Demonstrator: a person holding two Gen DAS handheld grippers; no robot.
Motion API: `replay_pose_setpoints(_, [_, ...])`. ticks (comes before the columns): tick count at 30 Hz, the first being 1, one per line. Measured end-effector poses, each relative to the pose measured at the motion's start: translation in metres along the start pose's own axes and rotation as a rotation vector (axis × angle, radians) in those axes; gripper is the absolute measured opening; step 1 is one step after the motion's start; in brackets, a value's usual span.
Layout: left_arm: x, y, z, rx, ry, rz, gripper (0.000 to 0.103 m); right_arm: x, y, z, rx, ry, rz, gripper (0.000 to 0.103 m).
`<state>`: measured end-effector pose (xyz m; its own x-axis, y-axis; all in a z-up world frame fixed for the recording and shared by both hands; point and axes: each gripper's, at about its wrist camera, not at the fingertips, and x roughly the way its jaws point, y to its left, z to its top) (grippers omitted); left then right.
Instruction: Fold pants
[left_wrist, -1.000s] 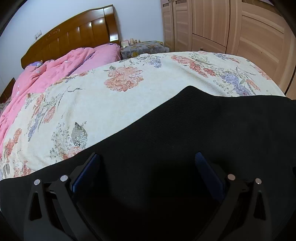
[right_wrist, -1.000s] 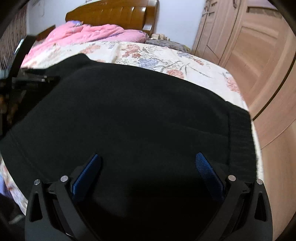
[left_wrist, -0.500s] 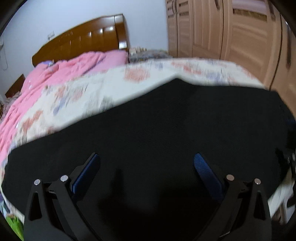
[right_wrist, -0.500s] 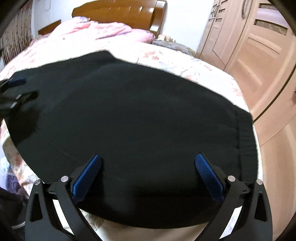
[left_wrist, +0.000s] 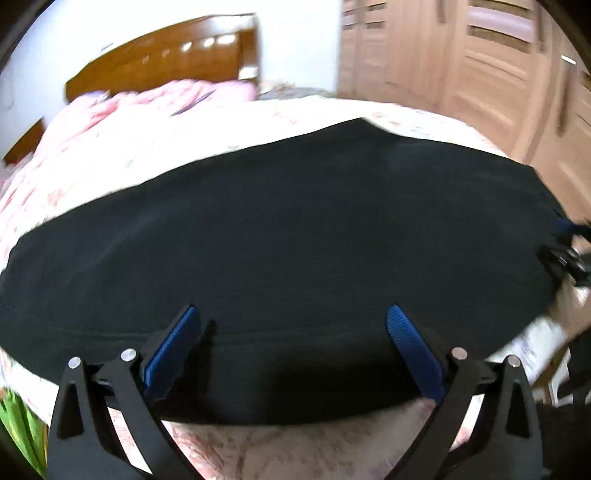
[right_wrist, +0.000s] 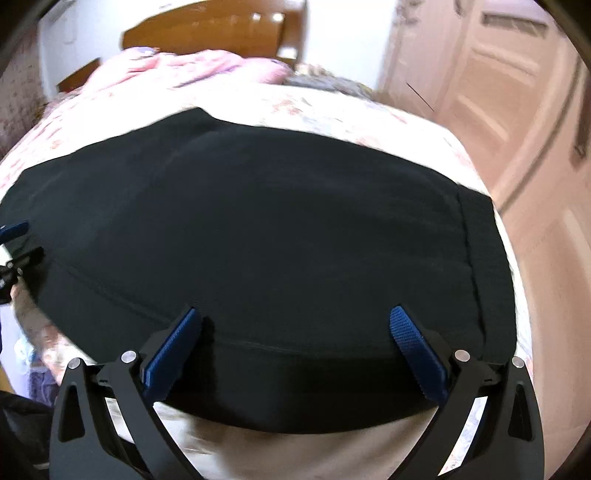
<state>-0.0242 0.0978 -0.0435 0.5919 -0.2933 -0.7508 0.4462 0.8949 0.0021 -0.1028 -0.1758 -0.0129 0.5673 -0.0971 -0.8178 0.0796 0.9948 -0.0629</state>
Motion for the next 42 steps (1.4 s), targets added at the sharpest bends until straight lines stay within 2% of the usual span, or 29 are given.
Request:
replay_pose_setpoints(2, [-0.004, -0.008, -0.003, 0.039, -0.009, -0.01, 0.101, 0.001, 0.019, 0.003, -0.032, -0.021, 0.056, 0.098])
replay_pose_setpoints(5, [0.006, -0.022, -0.009, 0.11, 0.024, 0.043, 0.102, 0.012, 0.046, 0.003, -0.112, -0.008, 0.089, 0.098])
replay_pose_setpoints(7, [0.009, -0.018, -0.014, 0.076, 0.015, 0.02, 0.102, 0.019, 0.049, -0.004, -0.141, -0.006, 0.086, 0.098])
replay_pose_setpoints(9, [0.011, -0.017, -0.014, 0.086, 0.013, 0.013, 0.102, 0.016, 0.038, -0.012, -0.125, -0.037, 0.127, 0.098])
replay_pose_setpoints(12, [0.011, -0.018, -0.011, 0.08, 0.027, 0.022, 0.102, 0.012, 0.033, -0.013, -0.132, -0.033, 0.129, 0.098])
replay_pose_setpoints(14, [0.006, -0.023, -0.006, 0.082, 0.022, 0.039, 0.101, 0.004, 0.031, -0.01, -0.129, -0.034, 0.083, 0.098])
replay_pose_setpoints(16, [-0.005, -0.037, -0.001, 0.126, -0.026, 0.014, 0.101, -0.003, 0.025, -0.007, -0.134, -0.079, 0.047, 0.098])
replay_pose_setpoints(18, [-0.005, -0.054, 0.005, 0.173, -0.041, 0.003, 0.101, 0.003, 0.006, -0.007, -0.117, -0.079, -0.017, 0.098])
replay_pose_setpoints(19, [-0.001, -0.06, 0.008, 0.191, -0.033, 0.001, 0.101, 0.008, -0.005, -0.005, -0.091, -0.073, -0.009, 0.098])
replay_pose_setpoints(22, [0.02, -0.078, 0.011, 0.232, 0.024, 0.018, 0.102, 0.019, -0.049, -0.012, 0.079, -0.046, 0.106, 0.098])
replay_pose_setpoints(23, [0.022, -0.077, 0.011, 0.22, 0.026, 0.011, 0.102, 0.015, -0.054, -0.016, 0.071, -0.061, 0.106, 0.098])
replay_pose_setpoints(26, [0.026, -0.064, 0.015, 0.124, 0.082, -0.053, 0.102, 0.011, -0.056, -0.017, 0.051, -0.028, 0.106, 0.098])
replay_pose_setpoints(28, [0.019, -0.059, 0.02, 0.096, 0.061, -0.027, 0.101, 0.008, -0.053, -0.007, 0.038, -0.026, 0.076, 0.098])
replay_pose_setpoints(29, [0.015, -0.058, 0.025, 0.096, 0.046, -0.024, 0.101, 0.001, -0.057, -0.002, 0.026, -0.061, 0.031, 0.098])
replay_pose_setpoints(31, [0.012, -0.063, 0.041, 0.096, 0.021, -0.041, 0.101, 0.002, -0.064, 0.015, 0.029, -0.102, 0.012, 0.098])
replay_pose_setpoints(33, [0.018, -0.067, 0.057, 0.096, 0.019, -0.05, 0.101, 0.012, -0.074, 0.038, 0.052, -0.106, -0.007, 0.098])
replay_pose_setpoints(38, [0.058, -0.075, 0.124, 0.09, -0.014, -0.034, 0.101, 0.049, -0.079, 0.099, 0.02, -0.071, -0.032, 0.098])
replay_pose_setpoints(40, [0.086, -0.071, 0.151, 0.033, 0.009, -0.066, 0.101, 0.06, -0.077, 0.105, 0.021, -0.05, -0.032, 0.098])
replay_pose_setpoints(42, [0.11, -0.07, 0.166, 0.012, 0.032, -0.092, 0.101, 0.085, -0.079, 0.105, 0.034, 0.007, -0.049, 0.098])
